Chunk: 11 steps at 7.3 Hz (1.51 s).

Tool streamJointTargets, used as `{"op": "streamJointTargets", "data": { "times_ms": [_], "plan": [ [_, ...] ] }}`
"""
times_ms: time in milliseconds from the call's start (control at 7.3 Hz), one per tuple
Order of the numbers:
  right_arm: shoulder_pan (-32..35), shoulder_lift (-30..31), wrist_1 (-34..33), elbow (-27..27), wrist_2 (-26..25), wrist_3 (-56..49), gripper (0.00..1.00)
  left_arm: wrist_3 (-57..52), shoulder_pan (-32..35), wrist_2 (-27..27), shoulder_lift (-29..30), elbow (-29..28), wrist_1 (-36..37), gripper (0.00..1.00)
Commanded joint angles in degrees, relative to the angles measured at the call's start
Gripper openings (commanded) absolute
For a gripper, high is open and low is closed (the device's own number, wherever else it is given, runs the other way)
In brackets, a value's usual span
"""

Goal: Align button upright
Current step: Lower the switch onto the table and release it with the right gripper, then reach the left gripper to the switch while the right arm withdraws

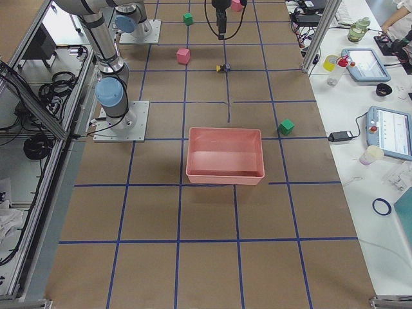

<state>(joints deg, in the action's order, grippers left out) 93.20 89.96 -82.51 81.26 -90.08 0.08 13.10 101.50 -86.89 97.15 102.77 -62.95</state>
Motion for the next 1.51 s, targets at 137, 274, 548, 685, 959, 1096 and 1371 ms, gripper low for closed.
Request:
{"op": "streamJointTargets", "data": {
  "times_ms": [137, 274, 548, 685, 959, 1096, 1371],
  "plan": [
    [-0.13, -0.05, -0.02, 0.04, -0.27, -1.83, 1.0, 10.7, 7.03, 0.06, 5.57, 3.14, 11.69, 1.0],
    [-0.04, -0.31, -0.1, 0.04, -0.19, -3.14, 1.0, 12.11, 8.35, -0.03, 8.29, 3.23, 14.93, 1.0],
    [-0.13, -0.22, -0.11, 0.04, -0.62, -3.24, 1.0, 12.29, 9.59, -0.03, 12.95, 3.58, 19.16, 1.0],
    [-0.21, -0.22, 0.07, 0.12, -0.97, -3.07, 1.0, 12.21, 10.2, -0.03, 14.89, 3.67, 20.74, 1.0],
    [-0.21, -0.4, 0.16, 0.12, -0.54, -2.89, 1.0, 12.21, 10.3, 0.06, 18.32, 3.58, 23.82, 1.0],
    [-0.21, -0.4, 0.07, 0.12, -0.54, -2.98, 1.0, 12.21, 10.3, -0.03, 19.73, 3.58, 24.71, 1.0],
    [-0.21, -0.4, 0.16, 0.12, -0.62, -3.06, 1.0, 12.29, 10.39, 0.14, 20.97, 3.58, 24.8, 1.0]
  ]
}}
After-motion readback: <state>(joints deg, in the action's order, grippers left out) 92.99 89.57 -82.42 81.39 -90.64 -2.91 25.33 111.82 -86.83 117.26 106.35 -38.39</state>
